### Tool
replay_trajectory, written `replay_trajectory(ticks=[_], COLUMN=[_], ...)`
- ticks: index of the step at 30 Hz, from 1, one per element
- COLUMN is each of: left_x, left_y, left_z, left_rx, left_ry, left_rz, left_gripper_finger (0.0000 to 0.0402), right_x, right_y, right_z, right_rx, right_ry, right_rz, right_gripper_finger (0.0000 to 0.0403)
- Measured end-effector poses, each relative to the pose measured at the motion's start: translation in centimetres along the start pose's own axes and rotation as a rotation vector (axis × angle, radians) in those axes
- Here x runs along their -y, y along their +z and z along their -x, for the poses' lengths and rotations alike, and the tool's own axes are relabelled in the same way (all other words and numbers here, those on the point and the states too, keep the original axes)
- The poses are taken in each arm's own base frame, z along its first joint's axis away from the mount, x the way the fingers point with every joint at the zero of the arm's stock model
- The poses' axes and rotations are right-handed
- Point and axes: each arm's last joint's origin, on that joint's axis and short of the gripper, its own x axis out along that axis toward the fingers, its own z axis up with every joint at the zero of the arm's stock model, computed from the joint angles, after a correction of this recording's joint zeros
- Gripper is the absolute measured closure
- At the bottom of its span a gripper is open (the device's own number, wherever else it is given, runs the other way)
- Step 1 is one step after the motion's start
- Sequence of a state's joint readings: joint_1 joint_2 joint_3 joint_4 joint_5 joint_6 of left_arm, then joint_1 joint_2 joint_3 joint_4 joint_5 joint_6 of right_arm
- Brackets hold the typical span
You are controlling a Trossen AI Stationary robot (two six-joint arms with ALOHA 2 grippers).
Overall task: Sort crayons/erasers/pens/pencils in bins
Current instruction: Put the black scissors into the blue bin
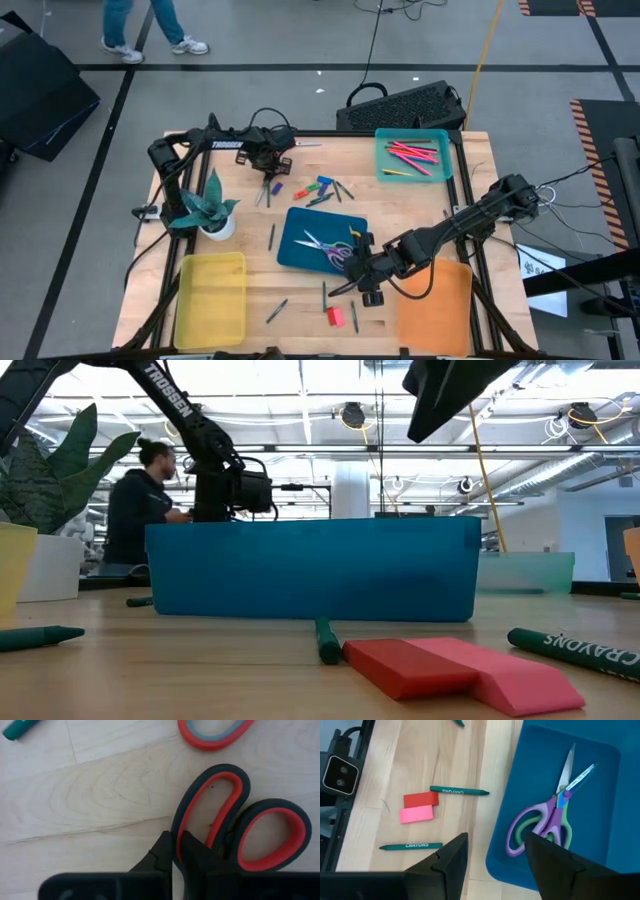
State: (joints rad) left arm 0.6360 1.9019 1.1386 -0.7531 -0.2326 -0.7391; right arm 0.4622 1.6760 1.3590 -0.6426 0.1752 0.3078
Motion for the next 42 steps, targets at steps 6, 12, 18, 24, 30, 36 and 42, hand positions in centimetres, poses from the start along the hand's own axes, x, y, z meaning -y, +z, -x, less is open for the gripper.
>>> replay_trajectory(ticks=[6, 12, 18, 24, 30, 36, 42], left_x=[0.0, -0.3, -1.6, -1.6, 0.4, 4.3, 7.9], left_y=[0.1, 0.5, 0.6, -2.0, -6.8, -12.8, -17.9], left_z=[0.1, 2.0, 6.5, 11.9, 16.9, 20.2, 22.0], left_rx=[0.028, 0.116, 0.234, 0.341, 0.452, 0.563, 0.575], left_ry=[0.01, -0.027, -0.109, -0.245, -0.474, -0.724, -0.868], left_rz=[0.004, -0.012, -0.014, -0.122, -0.299, -0.422, -0.547], left_gripper_finger=[0.0368, 0.0385, 0.0379, 0.0378, 0.0385, 0.038, 0.0388], right_x=[-0.6, -0.9, -0.9, -0.2, 0.9, 2.0, 3.0], right_y=[-0.2, -0.5, -0.5, -1.0, -1.2, -1.4, -2.1], right_z=[0.1, 0.2, 0.2, 1.0, 4.3, 7.8, 10.5], right_rx=[-0.004, -0.014, -0.02, -0.026, 0.041, 0.152, 0.21], right_ry=[0.004, 0.007, 0.0, -0.137, -0.25, -0.313, -0.359], right_rz=[0.01, 0.009, -0.012, -0.063, -0.091, -0.149, -0.21], right_gripper_finger=[0.0213, 0.0213, 0.0213, 0.0213, 0.0213, 0.0213, 0.0213])
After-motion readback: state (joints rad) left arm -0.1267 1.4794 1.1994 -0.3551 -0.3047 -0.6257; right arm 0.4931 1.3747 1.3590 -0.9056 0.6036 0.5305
